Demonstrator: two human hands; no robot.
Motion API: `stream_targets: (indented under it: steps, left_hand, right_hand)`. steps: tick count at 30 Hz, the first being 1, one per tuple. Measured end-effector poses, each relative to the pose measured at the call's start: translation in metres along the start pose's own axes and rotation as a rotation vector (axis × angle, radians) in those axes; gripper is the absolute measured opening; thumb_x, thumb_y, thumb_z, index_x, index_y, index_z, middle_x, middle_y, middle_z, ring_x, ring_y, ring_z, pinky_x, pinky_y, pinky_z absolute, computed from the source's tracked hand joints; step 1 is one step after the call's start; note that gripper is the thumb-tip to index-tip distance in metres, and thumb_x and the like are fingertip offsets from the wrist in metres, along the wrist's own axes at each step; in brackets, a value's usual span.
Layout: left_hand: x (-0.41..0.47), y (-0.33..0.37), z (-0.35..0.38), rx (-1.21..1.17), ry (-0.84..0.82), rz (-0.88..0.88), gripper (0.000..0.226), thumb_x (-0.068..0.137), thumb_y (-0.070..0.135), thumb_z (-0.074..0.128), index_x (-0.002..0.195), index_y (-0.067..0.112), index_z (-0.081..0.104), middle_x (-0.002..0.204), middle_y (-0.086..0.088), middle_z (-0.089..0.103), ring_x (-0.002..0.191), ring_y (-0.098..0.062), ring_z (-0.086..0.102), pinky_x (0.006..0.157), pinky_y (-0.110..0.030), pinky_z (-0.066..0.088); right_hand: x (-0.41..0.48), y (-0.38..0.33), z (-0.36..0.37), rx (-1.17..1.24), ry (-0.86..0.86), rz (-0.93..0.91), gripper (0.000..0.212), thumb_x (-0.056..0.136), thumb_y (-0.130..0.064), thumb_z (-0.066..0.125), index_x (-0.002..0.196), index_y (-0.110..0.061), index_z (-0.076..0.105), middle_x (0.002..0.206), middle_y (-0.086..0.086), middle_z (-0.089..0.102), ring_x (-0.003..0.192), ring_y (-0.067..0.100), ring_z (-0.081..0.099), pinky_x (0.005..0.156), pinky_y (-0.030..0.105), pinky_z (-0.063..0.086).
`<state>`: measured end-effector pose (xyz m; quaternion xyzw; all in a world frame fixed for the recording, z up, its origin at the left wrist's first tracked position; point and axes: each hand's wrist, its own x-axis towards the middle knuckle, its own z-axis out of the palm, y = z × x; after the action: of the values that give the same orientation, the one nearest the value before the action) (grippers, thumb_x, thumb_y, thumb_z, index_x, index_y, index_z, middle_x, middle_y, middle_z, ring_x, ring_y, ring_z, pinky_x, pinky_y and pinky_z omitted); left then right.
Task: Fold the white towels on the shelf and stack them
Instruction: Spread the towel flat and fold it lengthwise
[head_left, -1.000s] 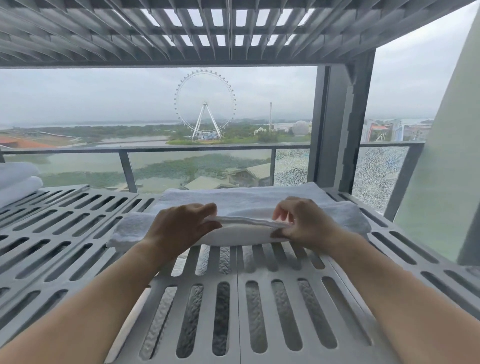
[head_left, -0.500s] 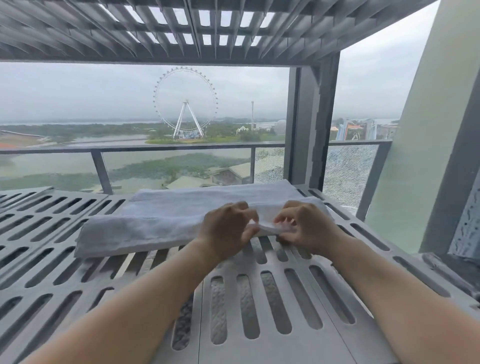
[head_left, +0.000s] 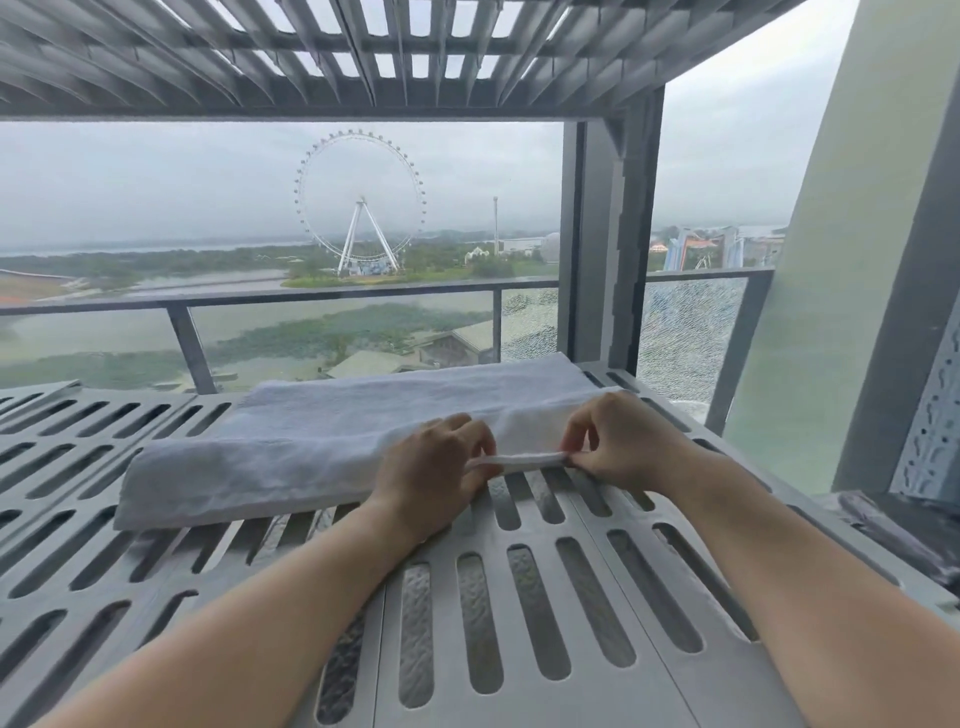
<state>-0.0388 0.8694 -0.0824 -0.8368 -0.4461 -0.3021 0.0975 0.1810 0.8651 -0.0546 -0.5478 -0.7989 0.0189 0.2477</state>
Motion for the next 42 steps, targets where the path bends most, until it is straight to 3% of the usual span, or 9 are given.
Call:
stream_targets:
  steps: [3, 6, 10, 14, 19, 23, 29, 33, 42]
  left_hand:
    - [-0.001, 0.002, -0.001, -0.007, 0.021, 0.019, 0.014, 0.085, 0.042, 0.060, 0.090, 0.029, 0.058, 0.089, 0.012, 0.058, 0.074, -0.007, 0.045, 0.060, -0.024, 0.028]
    - [-0.002, 0.004, -0.004, -0.043, 0.068, 0.046, 0.013, 0.085, 0.038, 0.061, 0.092, 0.026, 0.060, 0.089, 0.010, 0.058, 0.078, -0.012, 0.054, 0.060, -0.024, 0.032]
    - [-0.002, 0.007, -0.010, -0.045, 0.085, 0.058, 0.017, 0.085, 0.035, 0.060, 0.097, 0.024, 0.059, 0.093, 0.006, 0.060, 0.083, -0.016, 0.057, 0.059, -0.026, 0.039]
    - [-0.009, -0.008, -0.023, 0.125, -0.053, -0.071, 0.018, 0.087, 0.031, 0.057, 0.103, 0.026, 0.053, 0.103, 0.006, 0.056, 0.096, -0.017, 0.052, 0.068, -0.028, 0.041]
    - [-0.053, -0.039, -0.062, 0.217, -0.060, -0.175, 0.019, 0.086, 0.035, 0.060, 0.095, 0.022, 0.049, 0.087, 0.007, 0.049, 0.085, -0.018, 0.054, 0.064, -0.028, 0.037]
    - [-0.090, -0.048, -0.087, 0.229, -0.160, -0.192, 0.016, 0.088, 0.032, 0.056, 0.087, 0.024, 0.043, 0.088, 0.004, 0.055, 0.078, -0.021, 0.058, 0.065, -0.031, 0.043]
    - [-0.132, -0.027, -0.111, 0.267, -0.186, -0.116, 0.016, 0.086, 0.038, 0.059, 0.096, 0.026, 0.053, 0.096, 0.005, 0.063, 0.086, -0.017, 0.061, 0.069, -0.024, 0.042]
    - [-0.158, -0.007, -0.126, 0.226, -0.193, -0.087, 0.017, 0.087, 0.037, 0.058, 0.101, 0.027, 0.058, 0.104, 0.004, 0.061, 0.095, -0.019, 0.061, 0.079, -0.029, 0.046]
    - [-0.206, 0.010, -0.140, 0.061, -0.140, -0.125, 0.018, 0.089, 0.030, 0.055, 0.103, 0.018, 0.055, 0.106, -0.001, 0.057, 0.099, -0.022, 0.053, 0.074, -0.028, 0.036]
  right_hand:
    - [0.000, -0.007, 0.002, -0.084, 0.007, 0.000, 0.013, 0.069, -0.015, 0.065, 0.075, -0.025, 0.070, 0.069, -0.014, 0.060, 0.064, -0.001, 0.054, 0.061, 0.018, 0.044]
    - [0.000, -0.022, 0.013, -0.167, 0.030, -0.151, 0.022, 0.074, -0.026, 0.064, 0.095, -0.023, 0.063, 0.094, -0.006, 0.057, 0.086, 0.012, 0.052, 0.076, 0.029, 0.045]
    - [0.005, -0.040, 0.023, -0.104, 0.109, -0.256, 0.014, 0.084, -0.013, 0.048, 0.082, -0.013, 0.061, 0.089, 0.000, 0.055, 0.081, 0.020, 0.053, 0.064, 0.034, 0.044]
    - [0.003, -0.036, 0.023, -0.191, 0.189, -0.201, 0.016, 0.083, -0.007, 0.042, 0.068, -0.014, 0.042, 0.076, -0.002, 0.043, 0.072, 0.023, 0.047, 0.056, 0.030, 0.031]
    - [-0.011, -0.041, 0.017, -0.297, 0.298, -0.155, 0.015, 0.081, -0.005, 0.043, 0.068, -0.014, 0.045, 0.075, 0.000, 0.048, 0.065, 0.022, 0.048, 0.053, 0.029, 0.024]
    - [-0.035, -0.055, 0.013, -0.304, 0.247, -0.165, 0.016, 0.074, -0.009, 0.046, 0.062, -0.018, 0.042, 0.064, -0.003, 0.050, 0.056, 0.021, 0.048, 0.046, 0.025, 0.019]
    - [-0.090, -0.067, 0.012, -0.341, 0.142, -0.077, 0.023, 0.076, -0.020, 0.047, 0.057, -0.020, 0.035, 0.066, -0.002, 0.055, 0.060, 0.023, 0.050, 0.055, 0.028, 0.030]
    - [-0.126, -0.081, 0.004, -0.285, 0.137, -0.054, 0.029, 0.077, -0.012, 0.042, 0.054, -0.022, 0.026, 0.060, -0.008, 0.039, 0.060, 0.022, 0.043, 0.055, 0.029, 0.029]
    - [-0.185, -0.103, -0.001, -0.128, 0.141, 0.072, 0.013, 0.073, -0.006, 0.048, 0.076, -0.018, 0.045, 0.070, -0.012, 0.037, 0.075, 0.018, 0.042, 0.059, 0.025, 0.028]
